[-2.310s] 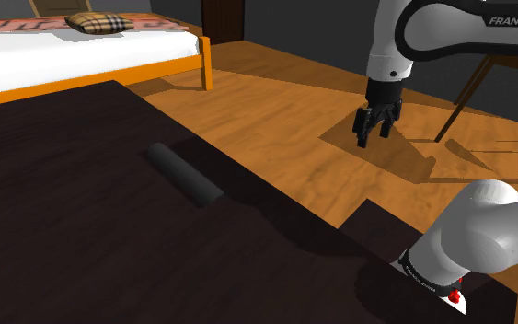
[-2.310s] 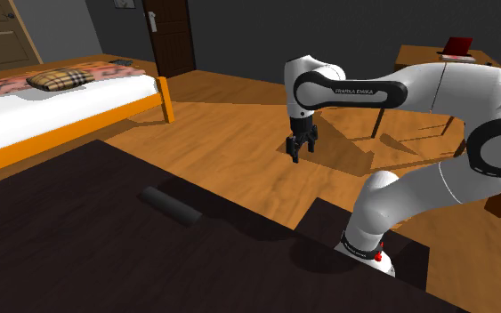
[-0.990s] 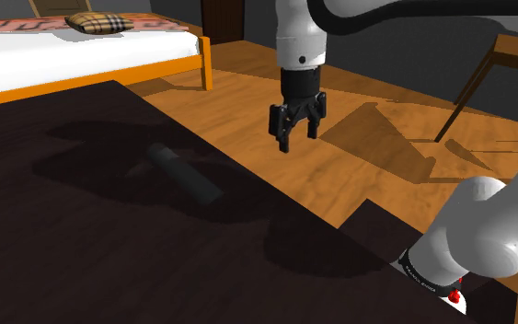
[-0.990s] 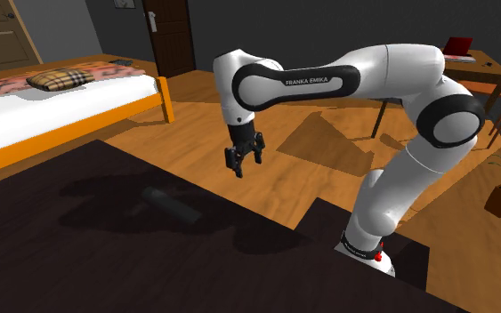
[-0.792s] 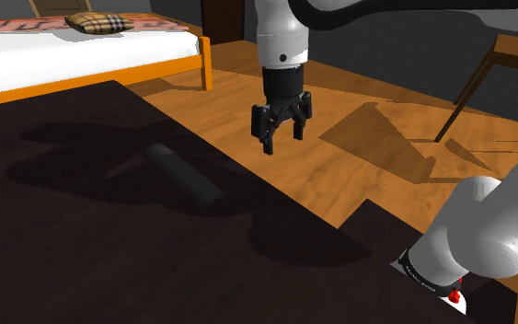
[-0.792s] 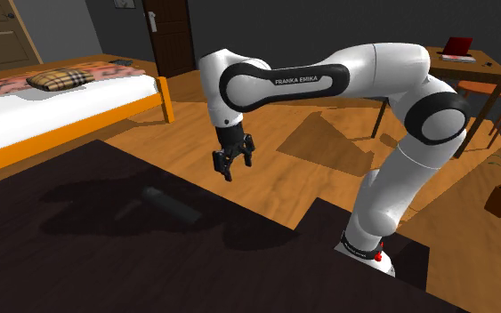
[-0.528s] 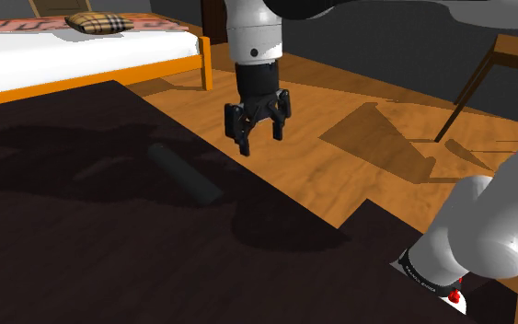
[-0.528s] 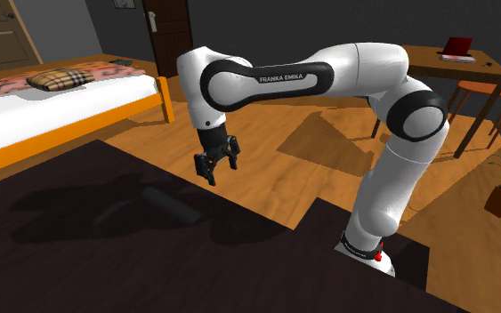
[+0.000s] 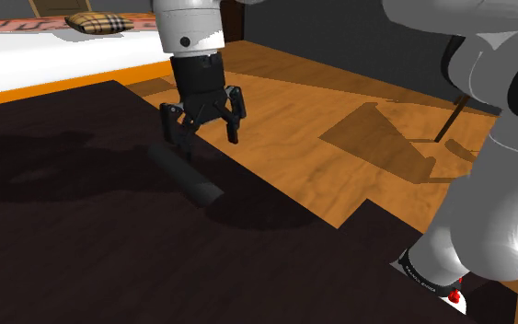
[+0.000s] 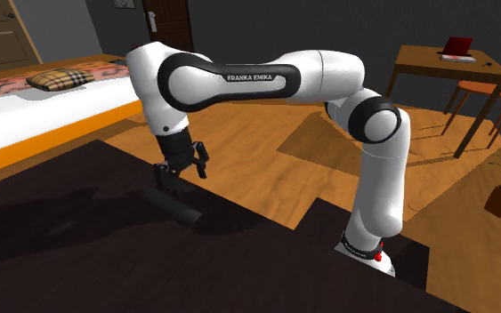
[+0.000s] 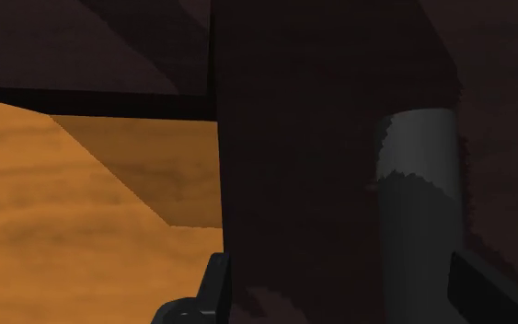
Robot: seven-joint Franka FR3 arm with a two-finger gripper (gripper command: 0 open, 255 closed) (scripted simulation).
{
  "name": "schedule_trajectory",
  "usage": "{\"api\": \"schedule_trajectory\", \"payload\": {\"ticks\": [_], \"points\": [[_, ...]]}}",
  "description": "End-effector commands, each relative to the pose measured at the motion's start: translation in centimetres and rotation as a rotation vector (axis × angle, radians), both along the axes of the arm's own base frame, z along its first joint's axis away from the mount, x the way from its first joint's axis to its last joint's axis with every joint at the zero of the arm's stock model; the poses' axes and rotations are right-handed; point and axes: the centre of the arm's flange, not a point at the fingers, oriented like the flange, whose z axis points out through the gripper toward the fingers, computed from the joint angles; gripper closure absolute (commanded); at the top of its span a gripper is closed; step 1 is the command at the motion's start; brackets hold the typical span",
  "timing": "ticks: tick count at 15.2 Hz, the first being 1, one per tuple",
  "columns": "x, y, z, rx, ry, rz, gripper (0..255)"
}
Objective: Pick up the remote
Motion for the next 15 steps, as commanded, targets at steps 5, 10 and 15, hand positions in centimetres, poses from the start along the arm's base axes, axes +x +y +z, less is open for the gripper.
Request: {"api": "schedule_trajectory", "payload": {"ticks": [5,10,15], "points": [[1.2,5.3,0.3,0.009,0.002,0.028,0],[1.2,5.3,-2.3,0.009,0.002,0.028,0],[1.2,5.3,-3.2,0.009,0.002,0.028,255]]}}
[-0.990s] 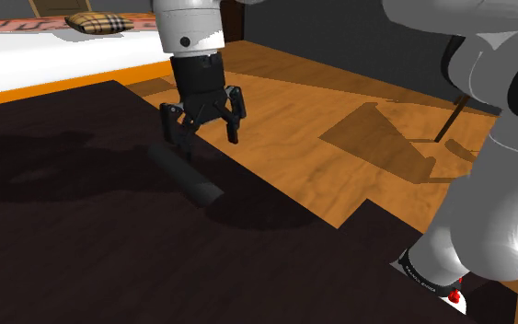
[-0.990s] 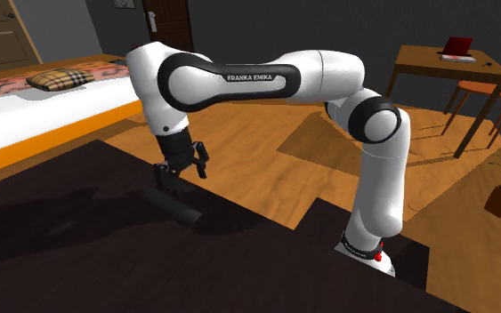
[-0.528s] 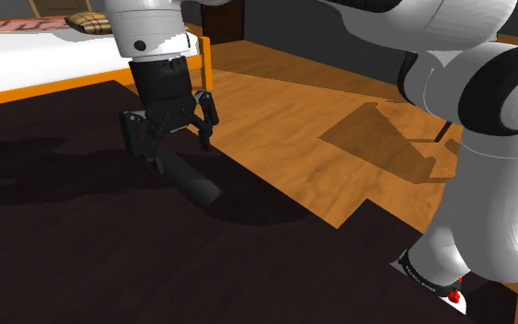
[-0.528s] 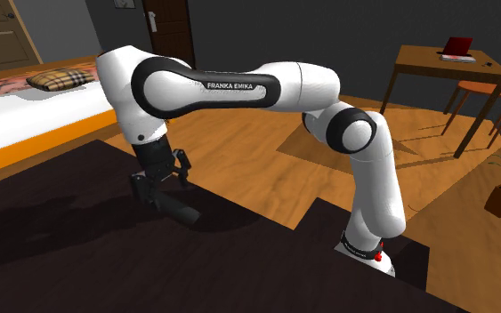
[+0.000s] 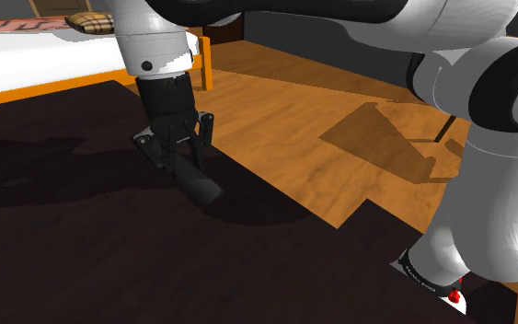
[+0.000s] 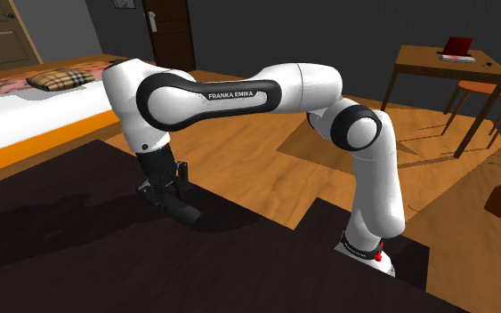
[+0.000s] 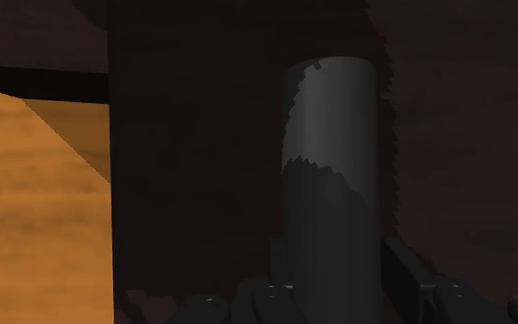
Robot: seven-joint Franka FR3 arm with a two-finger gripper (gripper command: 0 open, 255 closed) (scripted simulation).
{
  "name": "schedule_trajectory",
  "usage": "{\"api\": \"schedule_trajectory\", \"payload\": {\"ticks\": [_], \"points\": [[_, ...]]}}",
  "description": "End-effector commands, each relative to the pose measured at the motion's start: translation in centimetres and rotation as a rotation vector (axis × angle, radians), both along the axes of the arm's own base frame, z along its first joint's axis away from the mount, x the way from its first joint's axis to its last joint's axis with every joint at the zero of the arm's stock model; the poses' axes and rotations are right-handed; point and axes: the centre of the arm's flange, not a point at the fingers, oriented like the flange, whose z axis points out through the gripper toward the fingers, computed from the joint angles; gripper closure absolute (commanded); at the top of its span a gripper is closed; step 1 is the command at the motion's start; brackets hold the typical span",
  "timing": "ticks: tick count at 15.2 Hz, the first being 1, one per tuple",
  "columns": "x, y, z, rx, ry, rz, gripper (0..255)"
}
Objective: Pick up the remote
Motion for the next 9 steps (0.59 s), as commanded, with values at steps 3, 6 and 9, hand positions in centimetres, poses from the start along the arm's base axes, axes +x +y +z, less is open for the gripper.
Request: {"api": "schedule_trajectory", "payload": {"ticks": [3,6,9], "points": [[-0.11,0.26,-0.51,-0.003,0.01,0.005,255],[0.08,0.51,-0.53,-0.003,0.01,0.005,255],[-0.09,0.32,-0.09,-0.003,0.01,0.005,255]]}}
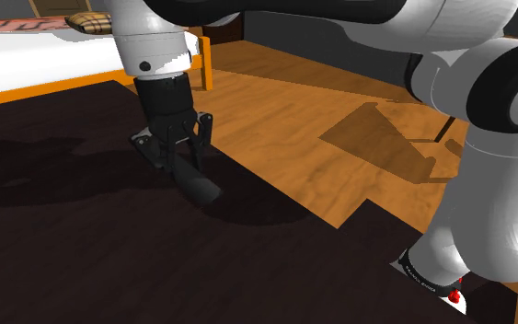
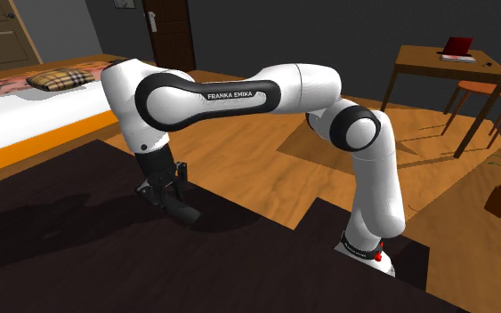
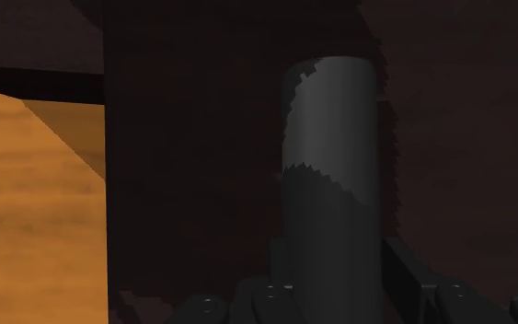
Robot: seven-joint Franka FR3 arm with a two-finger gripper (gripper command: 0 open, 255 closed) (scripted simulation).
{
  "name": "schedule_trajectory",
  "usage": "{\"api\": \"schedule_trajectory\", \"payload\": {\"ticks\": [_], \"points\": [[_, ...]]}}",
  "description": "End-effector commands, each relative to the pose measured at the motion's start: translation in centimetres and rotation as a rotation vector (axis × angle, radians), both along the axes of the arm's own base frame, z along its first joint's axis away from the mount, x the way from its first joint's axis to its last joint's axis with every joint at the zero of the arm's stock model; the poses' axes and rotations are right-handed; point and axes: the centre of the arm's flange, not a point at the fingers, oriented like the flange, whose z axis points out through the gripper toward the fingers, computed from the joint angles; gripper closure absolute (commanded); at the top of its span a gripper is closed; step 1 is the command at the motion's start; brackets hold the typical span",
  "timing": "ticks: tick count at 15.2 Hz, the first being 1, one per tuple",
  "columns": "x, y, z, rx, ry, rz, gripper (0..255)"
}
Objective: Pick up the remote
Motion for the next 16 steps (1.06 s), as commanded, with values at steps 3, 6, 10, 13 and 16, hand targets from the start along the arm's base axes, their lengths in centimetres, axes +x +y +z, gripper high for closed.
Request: {"api": "schedule_trajectory", "payload": {"ticks": [3,6,10,13,16], "points": [[-0.1,0.1,1.5,-0.003,0.006,0.002,255],[-0.1,0.1,3.1,-0.003,0.006,0.002,255],[-0.1,0.1,5.2,-0.003,0.006,0.002,255],[-0.1,0.1,6.8,-0.003,0.006,0.002,255],[-0.1,0.1,7.4,-0.003,0.006,0.002,255]]}}
